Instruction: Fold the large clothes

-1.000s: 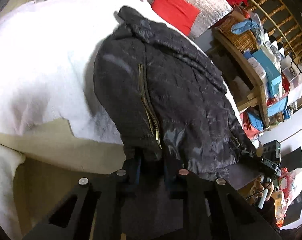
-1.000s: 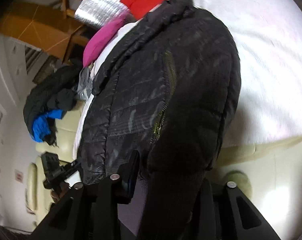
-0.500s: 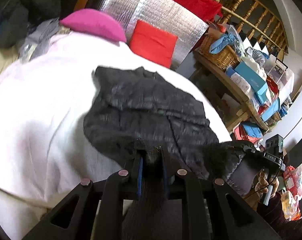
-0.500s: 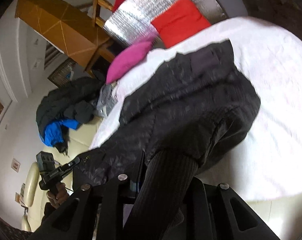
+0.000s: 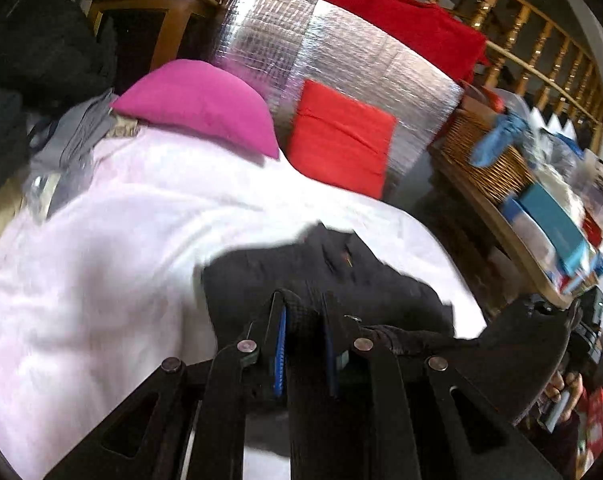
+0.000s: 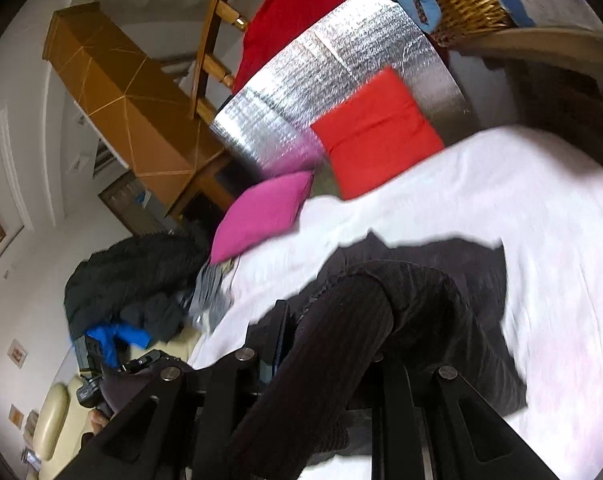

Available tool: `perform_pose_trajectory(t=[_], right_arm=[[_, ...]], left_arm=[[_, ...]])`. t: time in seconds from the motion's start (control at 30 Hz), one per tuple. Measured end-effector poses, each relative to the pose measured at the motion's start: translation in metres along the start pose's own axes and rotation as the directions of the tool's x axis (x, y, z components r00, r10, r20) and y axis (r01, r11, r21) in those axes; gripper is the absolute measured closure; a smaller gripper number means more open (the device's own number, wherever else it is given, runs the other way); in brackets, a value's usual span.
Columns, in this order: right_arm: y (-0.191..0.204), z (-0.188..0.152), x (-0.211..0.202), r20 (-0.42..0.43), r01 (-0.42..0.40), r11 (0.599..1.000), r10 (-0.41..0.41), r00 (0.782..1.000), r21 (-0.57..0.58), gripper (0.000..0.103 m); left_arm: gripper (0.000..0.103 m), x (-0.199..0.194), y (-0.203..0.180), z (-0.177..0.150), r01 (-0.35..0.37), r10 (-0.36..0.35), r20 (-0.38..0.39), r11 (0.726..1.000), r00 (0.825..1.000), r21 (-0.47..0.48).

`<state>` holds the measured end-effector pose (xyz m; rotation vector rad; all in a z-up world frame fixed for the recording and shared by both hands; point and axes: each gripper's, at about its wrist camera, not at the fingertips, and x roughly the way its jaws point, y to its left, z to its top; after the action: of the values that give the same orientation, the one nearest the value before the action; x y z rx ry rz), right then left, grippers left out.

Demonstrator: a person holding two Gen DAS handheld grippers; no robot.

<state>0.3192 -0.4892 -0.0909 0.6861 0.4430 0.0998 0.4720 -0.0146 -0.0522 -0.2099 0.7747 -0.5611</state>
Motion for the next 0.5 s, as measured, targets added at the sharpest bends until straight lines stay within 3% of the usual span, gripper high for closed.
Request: perform_pose_trajectory(t=[0.2, 0.33, 0.5], right_arm=[[-0.037, 0.051, 0.095, 0.011, 0.102, 0.993, -0.103, 0.995, 0.06, 0.082], [-0.1, 0.053, 0.152, -0.046, 0.18, 0.965, -0.175, 0.984, 0.19, 0.082], [-0.147, 0.036, 0.189, -0.099, 0.181, 0.942, -0.159, 0.982, 0.281, 0.082]], left_arm=[[0.086, 0.1, 0.011, 0.055, -0.068, 0.067, -0.039, 0.997, 0.997, -0.044], [0.086, 0.169, 0.031, 0.052, -0.139, 0.129, -0.127, 0.988, 0.983, -0.067], [0.085, 0.209, 0.055, 0.037, -0.163, 0.145, -0.162, 0.981, 0.976, -0.109]])
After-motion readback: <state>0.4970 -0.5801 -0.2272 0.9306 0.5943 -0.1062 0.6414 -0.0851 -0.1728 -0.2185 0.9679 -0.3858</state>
